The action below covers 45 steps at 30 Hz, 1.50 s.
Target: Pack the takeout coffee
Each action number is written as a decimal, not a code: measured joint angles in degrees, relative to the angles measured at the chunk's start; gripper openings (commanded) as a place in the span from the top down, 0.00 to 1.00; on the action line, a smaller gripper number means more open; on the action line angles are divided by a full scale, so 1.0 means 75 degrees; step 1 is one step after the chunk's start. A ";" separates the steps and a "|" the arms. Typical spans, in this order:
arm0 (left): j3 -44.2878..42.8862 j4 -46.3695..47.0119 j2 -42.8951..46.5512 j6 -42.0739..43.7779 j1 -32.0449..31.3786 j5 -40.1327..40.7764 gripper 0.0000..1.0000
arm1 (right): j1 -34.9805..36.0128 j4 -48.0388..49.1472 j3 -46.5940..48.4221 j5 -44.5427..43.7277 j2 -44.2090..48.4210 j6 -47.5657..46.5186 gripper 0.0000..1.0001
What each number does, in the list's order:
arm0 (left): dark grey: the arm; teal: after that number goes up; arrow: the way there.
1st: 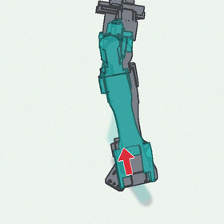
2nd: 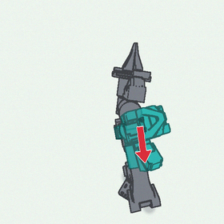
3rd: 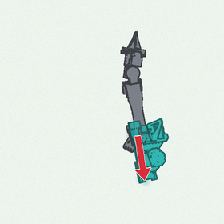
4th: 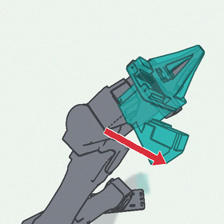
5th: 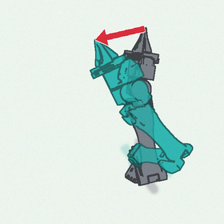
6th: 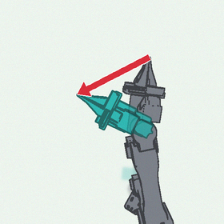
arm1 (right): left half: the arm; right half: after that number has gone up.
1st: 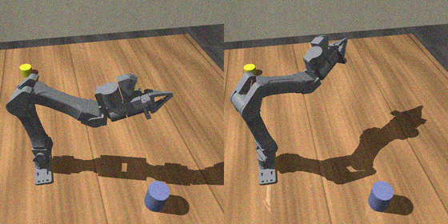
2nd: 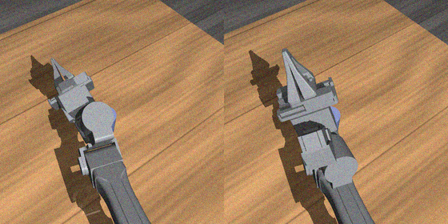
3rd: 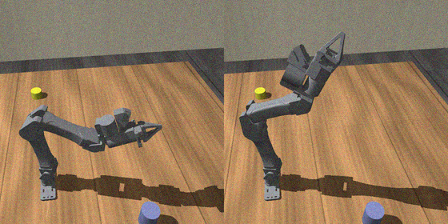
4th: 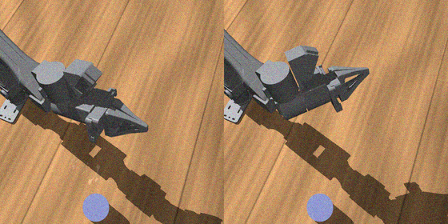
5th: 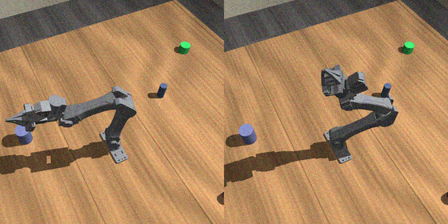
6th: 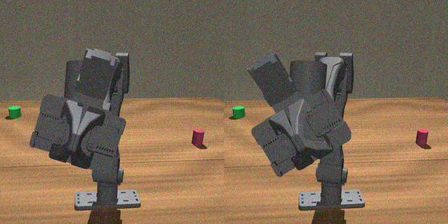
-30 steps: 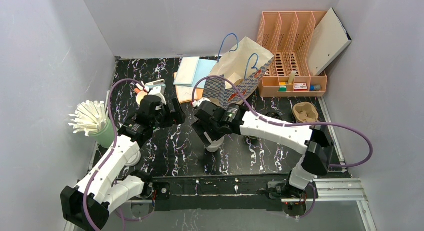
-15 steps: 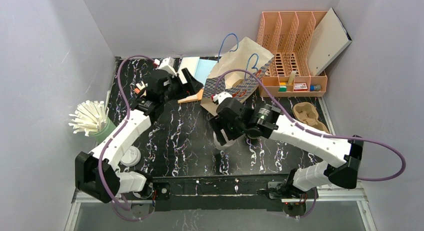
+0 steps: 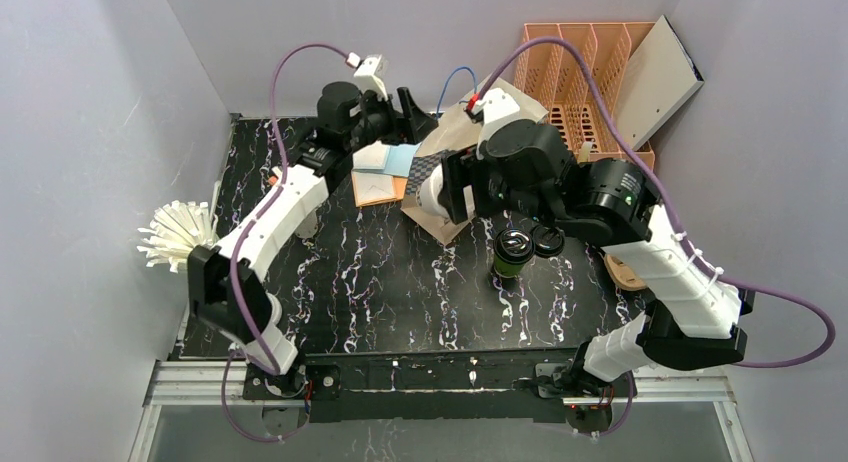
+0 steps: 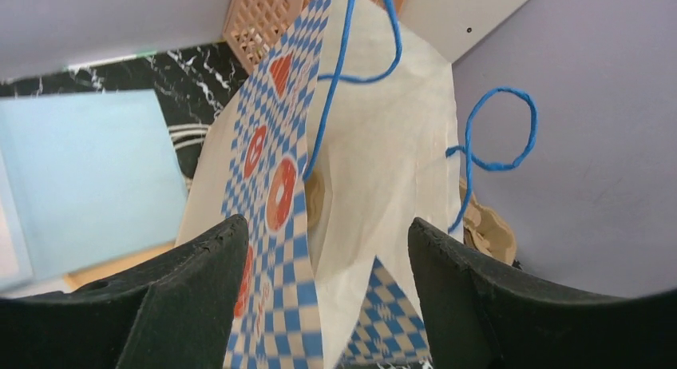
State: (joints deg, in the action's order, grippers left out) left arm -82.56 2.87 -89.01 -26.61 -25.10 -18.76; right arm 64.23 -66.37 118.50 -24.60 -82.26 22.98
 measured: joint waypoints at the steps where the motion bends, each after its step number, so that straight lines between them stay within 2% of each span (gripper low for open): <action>1: -0.0341 -0.0038 -0.0268 0.0152 -0.0023 -0.0093 0.32 | -0.0012 -0.0041 0.0245 -0.0184 -0.0058 -0.0061 0.34; 6: -0.1329 -0.0122 -0.1349 0.0638 -0.0154 -0.0385 0.37 | -0.0023 -0.0108 0.0548 -0.1037 -0.0122 -0.0268 0.38; 9: -0.1751 -0.0428 -0.1874 0.0886 -0.0300 -0.0420 0.45 | -0.0035 -0.0050 0.0484 -0.1507 -0.0117 -0.0338 0.38; 11: -0.1985 -0.0635 -0.2133 0.1029 -0.0405 -0.0408 0.54 | -0.0035 0.0152 0.0239 -0.1792 0.0003 -0.0408 0.38; 15: -0.2527 -0.1148 -0.2521 0.1367 -0.0615 -0.0219 0.85 | -0.0038 0.0574 -0.0595 -0.2200 0.0568 -0.0510 0.39; 17: -0.2815 -0.1480 -0.2623 0.1553 -0.0711 -0.0006 0.93 | -0.0044 0.0694 -0.0839 -0.2337 0.0839 -0.0519 0.39; 21: -0.3314 -0.2253 -0.2602 0.1679 -0.0863 0.0691 1.00 | -0.0050 0.0921 -0.1058 -0.2541 0.1294 -0.0519 0.39; 26: -0.3185 -0.3045 -0.2046 0.1271 -0.0927 0.1617 1.00 | -0.0050 0.1119 -0.1163 -0.2588 0.1518 -0.0519 0.40; 33: -0.1411 -0.3570 0.0291 -0.0163 -0.1000 0.2993 1.00 | -0.0050 0.1387 -0.1390 -0.2384 0.1507 -0.0586 0.41; 39: 0.1125 -0.3115 0.2739 -0.1600 -0.1821 0.4197 1.00 | -0.0050 0.1754 -0.1443 -0.1856 0.1411 -0.0697 0.42; 45: 0.3037 -0.2527 0.3963 -0.3319 -0.2349 0.4896 0.99 | -0.0050 0.2253 -0.1475 -0.1268 0.1192 -0.0734 0.43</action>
State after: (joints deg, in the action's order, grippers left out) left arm -59.79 -16.08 -59.29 -51.51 -42.72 17.96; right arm 63.86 -49.47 107.44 -34.11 -73.32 17.47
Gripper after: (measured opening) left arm 0.015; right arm 0.812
